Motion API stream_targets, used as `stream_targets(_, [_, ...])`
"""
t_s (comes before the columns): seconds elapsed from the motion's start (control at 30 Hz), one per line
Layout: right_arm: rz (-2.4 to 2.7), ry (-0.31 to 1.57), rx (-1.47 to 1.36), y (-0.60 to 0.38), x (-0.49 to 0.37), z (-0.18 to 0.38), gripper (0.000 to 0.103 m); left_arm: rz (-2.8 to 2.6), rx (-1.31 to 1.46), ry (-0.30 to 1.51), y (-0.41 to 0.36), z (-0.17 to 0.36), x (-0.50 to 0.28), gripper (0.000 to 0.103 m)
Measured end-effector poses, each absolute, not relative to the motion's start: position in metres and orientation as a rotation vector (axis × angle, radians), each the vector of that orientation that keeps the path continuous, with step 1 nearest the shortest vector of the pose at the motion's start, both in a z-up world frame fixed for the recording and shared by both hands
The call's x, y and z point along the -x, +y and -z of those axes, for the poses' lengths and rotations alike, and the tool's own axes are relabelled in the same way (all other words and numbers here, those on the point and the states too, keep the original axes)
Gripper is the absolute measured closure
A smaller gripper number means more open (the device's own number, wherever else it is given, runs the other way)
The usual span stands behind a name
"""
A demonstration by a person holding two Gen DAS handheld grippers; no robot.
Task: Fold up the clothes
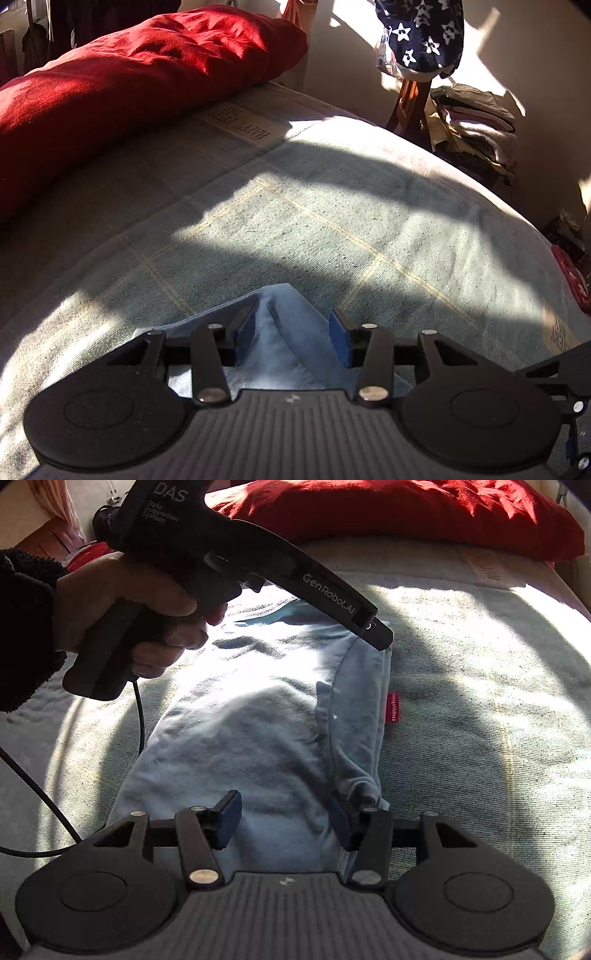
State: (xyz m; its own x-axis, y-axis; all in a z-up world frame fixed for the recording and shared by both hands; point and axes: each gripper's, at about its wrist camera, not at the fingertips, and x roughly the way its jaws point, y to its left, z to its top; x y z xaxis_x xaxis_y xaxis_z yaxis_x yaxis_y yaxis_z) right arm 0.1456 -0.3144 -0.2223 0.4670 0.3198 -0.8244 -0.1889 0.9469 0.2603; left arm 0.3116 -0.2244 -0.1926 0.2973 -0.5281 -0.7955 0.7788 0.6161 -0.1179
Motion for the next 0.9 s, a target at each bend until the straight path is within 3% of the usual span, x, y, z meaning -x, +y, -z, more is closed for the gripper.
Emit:
stream_targets(0.4, [-0.310,1.014,-0.127,-0.305,-0.138,0.202,0.045,0.794,-0.316,0.877,-0.174,0.154,-0.266,0.056])
stream_targets(0.67, [-0.330,0.959,-0.039,-0.289,-0.114,0.190,0.032,0.742,-0.290,0.915,-0.142,0.156,-0.221,0.049])
stream_targets(0.9, [-0.353,0.975,-0.002,-0.276,-0.085,0.197,0.026,0.700,-0.262,0.985,-0.126,0.181,-0.184,0.047])
